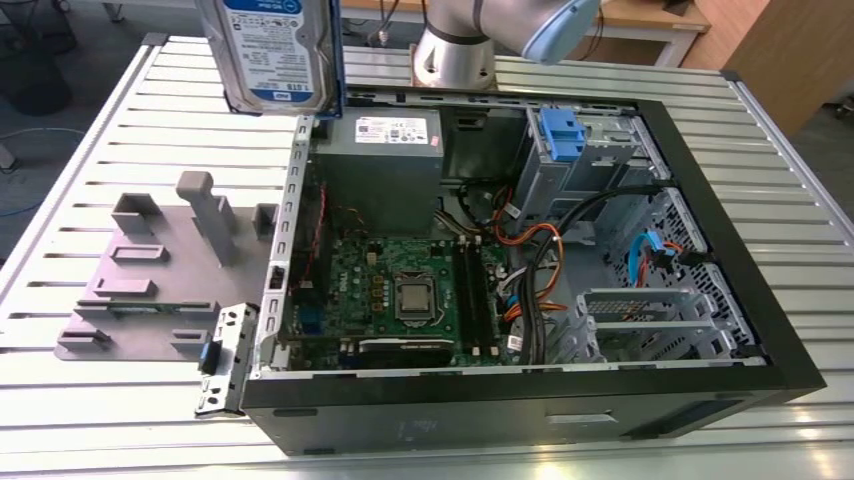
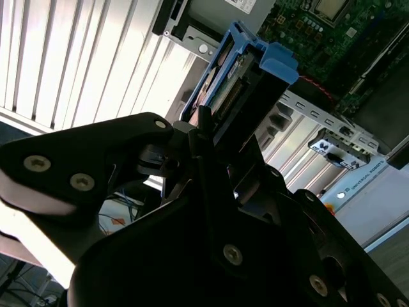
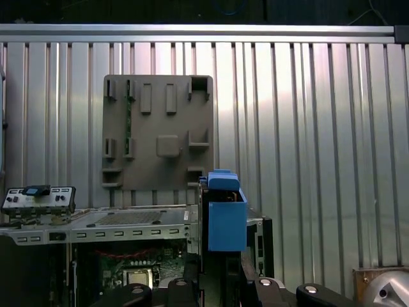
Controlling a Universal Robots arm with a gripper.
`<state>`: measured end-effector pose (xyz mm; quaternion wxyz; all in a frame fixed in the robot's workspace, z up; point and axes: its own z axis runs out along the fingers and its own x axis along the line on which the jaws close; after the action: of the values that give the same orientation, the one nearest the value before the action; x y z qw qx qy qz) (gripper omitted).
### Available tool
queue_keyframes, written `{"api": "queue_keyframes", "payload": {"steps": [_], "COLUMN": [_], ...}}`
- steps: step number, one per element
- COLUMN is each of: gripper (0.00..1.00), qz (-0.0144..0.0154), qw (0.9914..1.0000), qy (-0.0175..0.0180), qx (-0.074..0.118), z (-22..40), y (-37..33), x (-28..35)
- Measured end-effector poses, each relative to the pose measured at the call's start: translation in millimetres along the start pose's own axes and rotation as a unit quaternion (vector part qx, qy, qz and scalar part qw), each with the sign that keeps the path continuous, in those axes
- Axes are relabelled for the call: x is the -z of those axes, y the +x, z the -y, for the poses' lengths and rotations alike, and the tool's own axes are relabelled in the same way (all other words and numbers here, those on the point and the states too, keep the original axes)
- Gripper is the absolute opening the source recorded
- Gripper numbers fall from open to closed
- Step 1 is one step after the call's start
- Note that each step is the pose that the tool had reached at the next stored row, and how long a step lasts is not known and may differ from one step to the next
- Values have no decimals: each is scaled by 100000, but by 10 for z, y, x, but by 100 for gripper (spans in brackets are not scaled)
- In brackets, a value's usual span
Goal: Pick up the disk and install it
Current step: 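Pick up the disk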
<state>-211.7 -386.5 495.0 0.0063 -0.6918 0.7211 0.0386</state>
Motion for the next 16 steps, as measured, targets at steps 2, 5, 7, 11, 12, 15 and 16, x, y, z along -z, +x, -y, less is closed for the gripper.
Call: {"api": "queue_keyframes", "payload": {"steps": [2,5,7,11,12,15,16], "gripper": [35,35,35,35,35,35,35], "qz": [0,-4,-1,1,1,0,2], "qw": [100000,100000,100000,100000,100000,100000,100000], "qy": [-1,-4,0,4,0,-1,1], "qx": [-1,3,3,4,1,-1,-3], "z": [22,58,79,125,137,171,183], "y": [-1,-2,-3,-5,-6,-7,-8], "x": [1,3,3,5,6,7,7]}}
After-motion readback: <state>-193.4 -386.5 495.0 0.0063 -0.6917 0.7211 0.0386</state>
